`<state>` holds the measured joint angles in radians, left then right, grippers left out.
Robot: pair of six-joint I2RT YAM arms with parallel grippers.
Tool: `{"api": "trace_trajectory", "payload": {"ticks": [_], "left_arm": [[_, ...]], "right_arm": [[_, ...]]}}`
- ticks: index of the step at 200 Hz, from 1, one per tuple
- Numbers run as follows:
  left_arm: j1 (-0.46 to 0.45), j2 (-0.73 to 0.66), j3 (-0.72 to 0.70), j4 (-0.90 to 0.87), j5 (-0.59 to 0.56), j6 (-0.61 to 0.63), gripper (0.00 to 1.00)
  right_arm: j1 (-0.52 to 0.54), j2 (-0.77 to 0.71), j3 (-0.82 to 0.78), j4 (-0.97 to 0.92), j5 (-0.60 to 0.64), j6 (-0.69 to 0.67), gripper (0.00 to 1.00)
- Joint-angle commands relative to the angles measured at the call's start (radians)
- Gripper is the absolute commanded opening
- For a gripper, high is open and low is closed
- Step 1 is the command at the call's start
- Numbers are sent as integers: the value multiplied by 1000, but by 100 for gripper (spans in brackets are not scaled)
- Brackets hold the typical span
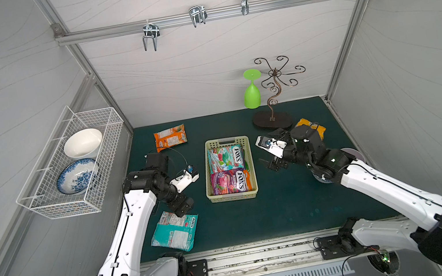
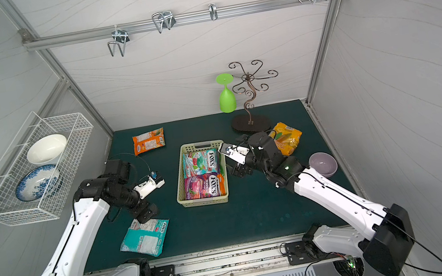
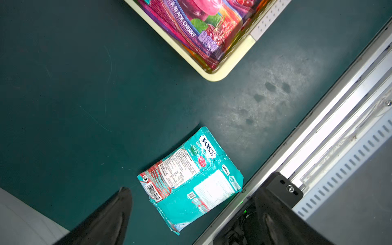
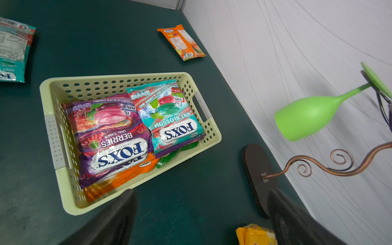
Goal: Put the candies in the basket
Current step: Pick up the candy at the center of the board.
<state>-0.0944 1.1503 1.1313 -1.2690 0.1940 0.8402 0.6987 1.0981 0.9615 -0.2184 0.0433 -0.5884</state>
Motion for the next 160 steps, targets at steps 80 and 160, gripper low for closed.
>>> {"api": "trace_trajectory", "payload": {"ticks": [80,160], "left_arm": [[113,118,-43,-63,-42,231,92],[189,289,-85,7,-61,278,88]], "right_arm": [[-63,-188,-142,10,183,254,99],[-65,-202,-196,38,248,261,99]]}}
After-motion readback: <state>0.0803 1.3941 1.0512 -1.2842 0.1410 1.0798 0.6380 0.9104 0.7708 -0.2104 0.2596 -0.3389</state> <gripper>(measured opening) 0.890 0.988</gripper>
